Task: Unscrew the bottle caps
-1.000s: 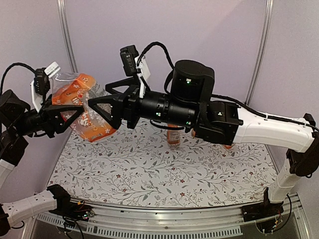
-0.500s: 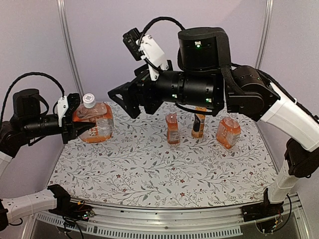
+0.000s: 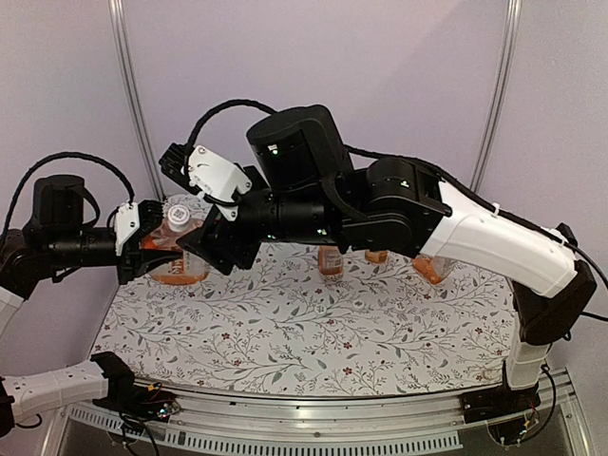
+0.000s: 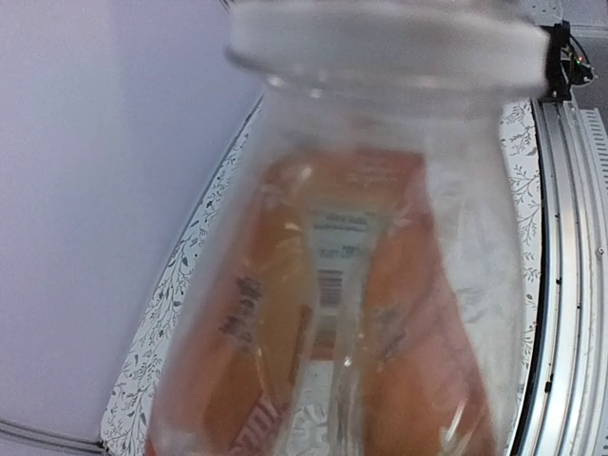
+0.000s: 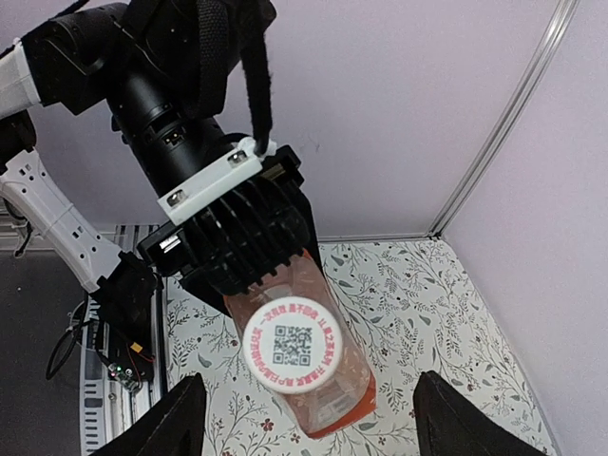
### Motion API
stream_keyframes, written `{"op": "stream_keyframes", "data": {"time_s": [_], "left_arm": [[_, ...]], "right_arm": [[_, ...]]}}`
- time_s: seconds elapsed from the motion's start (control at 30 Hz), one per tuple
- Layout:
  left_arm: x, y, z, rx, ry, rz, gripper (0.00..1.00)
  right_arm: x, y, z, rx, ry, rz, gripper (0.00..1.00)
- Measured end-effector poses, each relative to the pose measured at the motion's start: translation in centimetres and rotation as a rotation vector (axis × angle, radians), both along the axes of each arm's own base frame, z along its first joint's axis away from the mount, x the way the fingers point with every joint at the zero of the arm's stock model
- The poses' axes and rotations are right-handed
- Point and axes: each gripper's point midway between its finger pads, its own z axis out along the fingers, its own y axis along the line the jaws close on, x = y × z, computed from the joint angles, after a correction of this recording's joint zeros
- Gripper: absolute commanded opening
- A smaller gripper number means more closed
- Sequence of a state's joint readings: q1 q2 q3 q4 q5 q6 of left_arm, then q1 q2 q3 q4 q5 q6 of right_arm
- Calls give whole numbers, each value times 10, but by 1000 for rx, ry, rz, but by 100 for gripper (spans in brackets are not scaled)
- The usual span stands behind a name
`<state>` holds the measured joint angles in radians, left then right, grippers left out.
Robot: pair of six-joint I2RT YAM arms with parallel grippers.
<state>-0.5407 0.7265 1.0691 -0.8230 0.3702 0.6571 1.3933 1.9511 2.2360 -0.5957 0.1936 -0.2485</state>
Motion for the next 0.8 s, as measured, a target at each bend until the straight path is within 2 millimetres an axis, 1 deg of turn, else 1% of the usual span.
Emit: {"op": "stream_keyframes", "data": {"time_s": [0.07,0.17,0.27,0.3,0.43,0.53,0.57,0.6,0.63,0.67,0.7,0.73,0.8], "left_arm": [[-1,-1,-3,12,5,-7,20],[-2,-2,-5,23,6,-19,20],[-4,-3,-6,32,2,-30,20],[-4,-3,-7,34,1,-33,20],[-5,-3,-8,42,0,-42,20],[-5,-3,-8,46,-5,-42,20],[-5,-3,-8,48,-6,-43,20],[-5,-3,-8,49,-6,-42,23],[-5,-3,-9,50,-5,-40,36],[-5,-2,-9,52,-4,-38,53],[-5,-2,-9,52,-1,-38,73],[-6,-2,-9,48,1,-38,81],[-10,-3,-4,19,4,-40,84]], "right_arm": [[-2,3,0,3,-5,19,66],[-5,8,2,16,-10,41,63],[-7,13,4,30,-8,56,49],[-6,15,4,35,-6,57,46],[-5,21,-3,33,7,56,39],[-4,24,-7,29,24,59,20],[-4,24,-8,26,24,59,12],[-4,24,-9,26,29,59,3],[-5,23,-9,26,31,59,0],[-5,23,-9,27,33,59,0],[-5,23,-9,27,38,58,0],[-5,23,-9,29,44,58,0],[-7,25,-9,41,69,66,0]]}}
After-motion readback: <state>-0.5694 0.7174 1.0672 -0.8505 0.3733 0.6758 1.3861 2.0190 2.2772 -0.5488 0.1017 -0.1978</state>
